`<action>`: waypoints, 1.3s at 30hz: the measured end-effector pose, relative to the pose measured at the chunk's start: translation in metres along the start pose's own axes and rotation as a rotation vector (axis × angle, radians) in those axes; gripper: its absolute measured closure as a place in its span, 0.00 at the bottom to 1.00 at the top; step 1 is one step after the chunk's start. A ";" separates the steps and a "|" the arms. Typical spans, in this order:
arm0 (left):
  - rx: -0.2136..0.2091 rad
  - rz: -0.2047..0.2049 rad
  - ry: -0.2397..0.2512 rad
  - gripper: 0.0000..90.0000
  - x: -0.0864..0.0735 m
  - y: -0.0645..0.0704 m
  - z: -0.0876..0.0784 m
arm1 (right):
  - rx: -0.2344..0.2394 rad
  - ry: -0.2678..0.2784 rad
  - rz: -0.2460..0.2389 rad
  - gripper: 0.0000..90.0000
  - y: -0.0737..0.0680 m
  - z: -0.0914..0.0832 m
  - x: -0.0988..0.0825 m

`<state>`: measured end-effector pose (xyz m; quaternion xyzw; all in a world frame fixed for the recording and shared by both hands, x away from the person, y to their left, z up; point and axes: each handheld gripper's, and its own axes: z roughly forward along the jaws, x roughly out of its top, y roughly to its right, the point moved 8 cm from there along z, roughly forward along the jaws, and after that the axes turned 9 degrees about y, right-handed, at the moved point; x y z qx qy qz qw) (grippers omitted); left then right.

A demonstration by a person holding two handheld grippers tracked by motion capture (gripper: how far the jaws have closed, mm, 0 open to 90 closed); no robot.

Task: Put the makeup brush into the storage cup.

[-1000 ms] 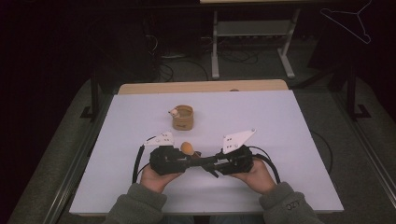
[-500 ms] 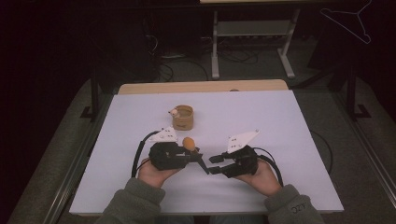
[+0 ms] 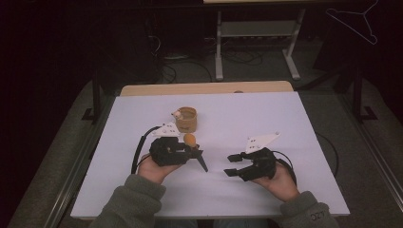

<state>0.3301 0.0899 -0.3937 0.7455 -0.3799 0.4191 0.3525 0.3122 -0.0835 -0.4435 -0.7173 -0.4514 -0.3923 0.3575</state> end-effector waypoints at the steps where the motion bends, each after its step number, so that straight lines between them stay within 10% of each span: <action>1: 0.000 0.000 0.000 0.78 0.000 0.000 0.000 | 0.000 0.000 0.000 0.50 0.000 0.000 0.000; 15: 0.035 0.010 -0.010 0.78 0.018 -0.015 -0.005 | -0.097 -0.004 0.021 0.41 0.012 -0.026 -0.013; 39: 0.125 0.018 -0.009 0.78 0.094 -0.058 -0.009 | -0.190 -0.002 0.044 0.34 0.029 -0.053 -0.028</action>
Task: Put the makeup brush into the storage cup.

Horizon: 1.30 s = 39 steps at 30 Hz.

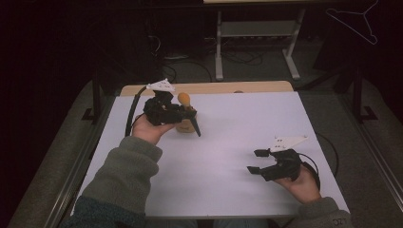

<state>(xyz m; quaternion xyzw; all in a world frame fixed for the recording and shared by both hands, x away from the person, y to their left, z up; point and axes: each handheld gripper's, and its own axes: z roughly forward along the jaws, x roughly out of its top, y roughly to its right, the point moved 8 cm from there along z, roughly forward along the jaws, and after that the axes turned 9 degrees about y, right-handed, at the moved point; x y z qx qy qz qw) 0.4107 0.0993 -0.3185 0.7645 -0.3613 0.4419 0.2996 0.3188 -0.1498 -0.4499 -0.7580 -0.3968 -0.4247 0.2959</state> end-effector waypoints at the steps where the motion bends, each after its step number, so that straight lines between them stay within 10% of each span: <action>1: 0.003 0.003 -0.009 0.78 0.002 -0.002 0.000 | 0.000 0.000 -0.001 0.34 0.000 0.000 0.000; 21: 0.162 -0.020 -0.061 0.78 0.024 -0.064 0.016 | -0.013 0.027 0.005 0.31 0.007 -0.007 0.003; 39: 0.239 -0.041 -0.115 0.78 0.022 -0.086 0.039 | -0.026 0.042 0.012 0.29 0.011 -0.009 0.005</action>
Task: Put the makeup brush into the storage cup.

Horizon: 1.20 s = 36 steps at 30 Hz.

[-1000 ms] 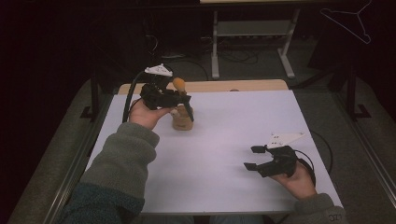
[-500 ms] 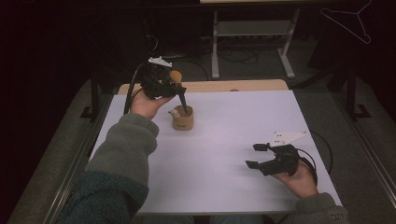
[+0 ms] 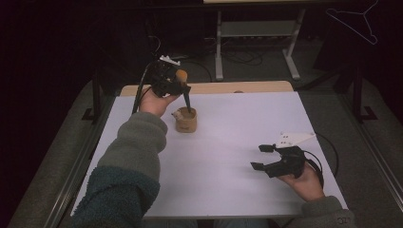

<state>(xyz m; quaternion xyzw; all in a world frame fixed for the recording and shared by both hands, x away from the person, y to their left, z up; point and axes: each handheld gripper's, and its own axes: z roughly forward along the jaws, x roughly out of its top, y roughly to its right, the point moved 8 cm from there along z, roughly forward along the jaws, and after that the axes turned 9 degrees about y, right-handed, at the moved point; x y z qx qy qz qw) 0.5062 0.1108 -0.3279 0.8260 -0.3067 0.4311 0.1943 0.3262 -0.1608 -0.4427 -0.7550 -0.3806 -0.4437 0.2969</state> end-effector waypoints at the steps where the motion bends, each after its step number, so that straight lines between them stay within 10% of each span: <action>1: 0.006 0.001 -0.004 0.78 -0.001 -0.001 0.001 | 0.000 0.000 0.000 0.29 0.000 0.000 0.000; 36: 0.026 -0.050 -0.072 0.78 -0.036 -0.008 0.028 | 0.013 0.007 -0.002 0.29 -0.001 0.000 0.001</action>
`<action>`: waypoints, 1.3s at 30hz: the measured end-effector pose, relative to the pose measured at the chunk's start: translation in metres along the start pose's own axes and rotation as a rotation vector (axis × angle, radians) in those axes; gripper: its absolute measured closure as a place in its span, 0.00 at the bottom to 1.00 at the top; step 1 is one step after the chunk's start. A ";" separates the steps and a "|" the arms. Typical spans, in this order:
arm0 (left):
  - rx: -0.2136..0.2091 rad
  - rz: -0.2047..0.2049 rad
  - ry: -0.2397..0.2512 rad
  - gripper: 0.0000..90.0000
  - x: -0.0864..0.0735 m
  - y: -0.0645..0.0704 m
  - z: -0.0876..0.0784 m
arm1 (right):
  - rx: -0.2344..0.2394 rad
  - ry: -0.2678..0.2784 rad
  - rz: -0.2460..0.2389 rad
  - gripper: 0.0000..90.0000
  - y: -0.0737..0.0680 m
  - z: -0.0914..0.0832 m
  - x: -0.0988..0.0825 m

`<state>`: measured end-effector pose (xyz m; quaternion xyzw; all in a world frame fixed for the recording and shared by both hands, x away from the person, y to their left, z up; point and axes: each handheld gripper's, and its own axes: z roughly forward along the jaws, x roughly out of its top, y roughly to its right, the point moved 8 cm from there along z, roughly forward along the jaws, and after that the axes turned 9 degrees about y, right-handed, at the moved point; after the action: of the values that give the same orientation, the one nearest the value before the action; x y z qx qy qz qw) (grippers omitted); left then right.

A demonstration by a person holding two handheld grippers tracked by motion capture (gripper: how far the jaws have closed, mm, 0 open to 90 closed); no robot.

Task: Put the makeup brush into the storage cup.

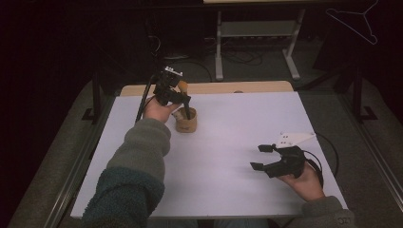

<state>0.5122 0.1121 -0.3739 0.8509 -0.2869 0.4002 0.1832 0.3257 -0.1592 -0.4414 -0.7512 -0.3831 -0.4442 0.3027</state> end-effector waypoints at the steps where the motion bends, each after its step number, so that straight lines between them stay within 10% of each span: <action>1: -0.007 -0.005 -0.001 0.78 -0.001 0.001 0.001 | 0.002 -0.001 -0.005 0.29 0.000 0.000 0.000; 39: 0.056 0.033 -0.063 0.69 -0.014 -0.006 0.005 | 0.021 0.005 -0.003 0.29 -0.002 0.001 0.001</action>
<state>0.5117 0.1187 -0.3884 0.8630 -0.2953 0.3840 0.1435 0.3250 -0.1575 -0.4408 -0.7463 -0.3881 -0.4426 0.3108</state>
